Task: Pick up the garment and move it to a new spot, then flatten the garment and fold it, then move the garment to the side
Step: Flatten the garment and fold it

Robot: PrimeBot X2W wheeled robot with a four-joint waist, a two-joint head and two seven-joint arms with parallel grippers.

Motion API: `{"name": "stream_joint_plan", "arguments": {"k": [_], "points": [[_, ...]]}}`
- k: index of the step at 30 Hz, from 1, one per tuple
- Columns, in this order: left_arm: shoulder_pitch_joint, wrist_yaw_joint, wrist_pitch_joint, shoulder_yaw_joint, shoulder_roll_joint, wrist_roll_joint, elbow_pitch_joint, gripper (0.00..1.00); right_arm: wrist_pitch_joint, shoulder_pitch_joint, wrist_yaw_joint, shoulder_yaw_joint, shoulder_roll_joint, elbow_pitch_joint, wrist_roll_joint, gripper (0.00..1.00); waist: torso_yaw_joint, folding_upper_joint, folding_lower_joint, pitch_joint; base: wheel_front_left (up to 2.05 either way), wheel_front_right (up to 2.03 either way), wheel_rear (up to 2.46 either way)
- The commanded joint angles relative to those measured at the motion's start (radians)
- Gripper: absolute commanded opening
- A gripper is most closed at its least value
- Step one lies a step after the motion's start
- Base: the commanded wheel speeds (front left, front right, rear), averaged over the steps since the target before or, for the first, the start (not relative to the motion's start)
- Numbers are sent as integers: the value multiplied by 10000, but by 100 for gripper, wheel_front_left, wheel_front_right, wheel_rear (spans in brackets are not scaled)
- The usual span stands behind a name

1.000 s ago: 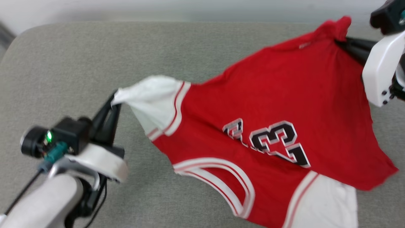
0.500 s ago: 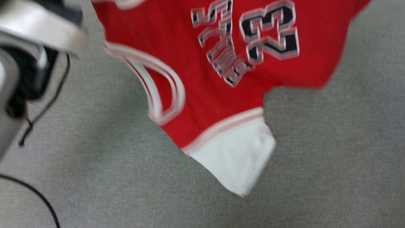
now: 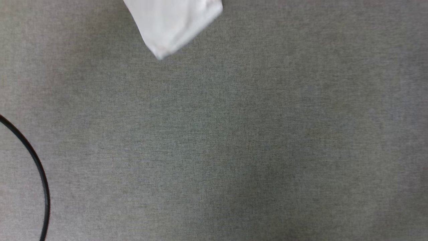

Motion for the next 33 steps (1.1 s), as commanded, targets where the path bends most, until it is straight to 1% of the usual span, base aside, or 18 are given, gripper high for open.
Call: {"name": "stream_joint_plan", "arguments": {"k": [1, 5, 8, 11, 14, 18, 19, 23, 29, 33], "points": [[-624, -154, -106, 53, -160, 89, 437, 0, -41, -576, -7, 27, 95, 227, -174, 0, 92, 0, -2, 279, 0, 0, 0], [-1791, -495, -313, 15, -435, 282, 1358, 0, -124, -1531, -7, 242, 197, 726, -444, 0, 163, 0, -2, 440, 0, 0, 0], [-2254, -661, -481, -26, -653, 356, 1925, 0, -273, -1983, -7, 378, 268, 1140, -436, 0, 206, 0, -2, 500, 0, 0, 0], [-2461, -782, -688, -70, -809, 306, 2414, 0, -528, -2072, -7, 566, 381, 1586, -378, 0, 226, 0, -2, 504, 0, 0, 0], [-2141, -962, -883, -236, -962, 262, 2897, 0, -784, -1680, -5, 1045, 434, 1846, -224, 0, 276, 0, -2, 454, 0, 0, 0], [-1346, -1072, -1138, -561, -1110, 227, 3279, 0, -1103, -939, -7, 1721, 226, 2025, 244, 0, 312, 0, -2, 343, 0, 0, 0], [-1346, -1072, -1138, -561, -1110, 227, 3279, 0, -1103, -939, -7, 1721, 226, 2025, 244, 0, 312, 0, -2, 343, 0, 0, 0], [-255, -1081, -1414, -746, -1119, 19, 3513, 0, -1490, 37, -7, 2143, 310, 2293, 763, 0, 244, 0, -2, 120, 0, 0, 0], [2061, -848, -1752, -974, -952, -338, 3251, 0, -2110, 1762, -7, 2677, 528, 2636, 1504, 0, 133, 0, -2, -499, 0, 0, 0], [3938, -650, -1928, -1141, -904, -717, 2852, 0, -2462, 3168, -7, 3235, 509, 2505, 1905, 0, 101, 0, -2, -1094, 0, 0, 0]]}}
